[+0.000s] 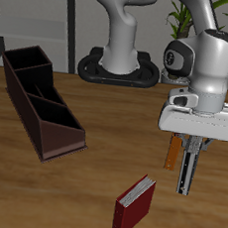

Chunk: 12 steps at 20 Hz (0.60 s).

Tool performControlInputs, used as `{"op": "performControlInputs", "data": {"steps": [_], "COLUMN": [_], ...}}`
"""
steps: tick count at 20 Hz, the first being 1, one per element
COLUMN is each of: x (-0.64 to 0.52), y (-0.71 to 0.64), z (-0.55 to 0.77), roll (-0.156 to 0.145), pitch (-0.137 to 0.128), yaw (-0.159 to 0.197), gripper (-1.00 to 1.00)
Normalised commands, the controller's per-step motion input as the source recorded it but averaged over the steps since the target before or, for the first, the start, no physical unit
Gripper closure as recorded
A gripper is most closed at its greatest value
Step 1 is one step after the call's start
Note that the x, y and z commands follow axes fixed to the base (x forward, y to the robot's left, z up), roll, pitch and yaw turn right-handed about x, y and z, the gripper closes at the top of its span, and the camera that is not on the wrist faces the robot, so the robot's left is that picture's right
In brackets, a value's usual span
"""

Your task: Place the striped book into the right desk caddy's back compartment

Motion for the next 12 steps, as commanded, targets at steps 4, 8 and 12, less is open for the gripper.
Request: {"op": "performControlInputs", "data": {"steps": [4,8,12], "x": [-0.25,-0.22,-0.33], "y": [-0.04,-0.1,-0.16], "z": [0.43,0.33,0.61], "roll": [0.026,0.012,0.018], "pitch": [-0.07,-0.05,-0.073], "yaw": [0.066,0.034,0.027], "gripper": [1.0,1.0,1.0]}}
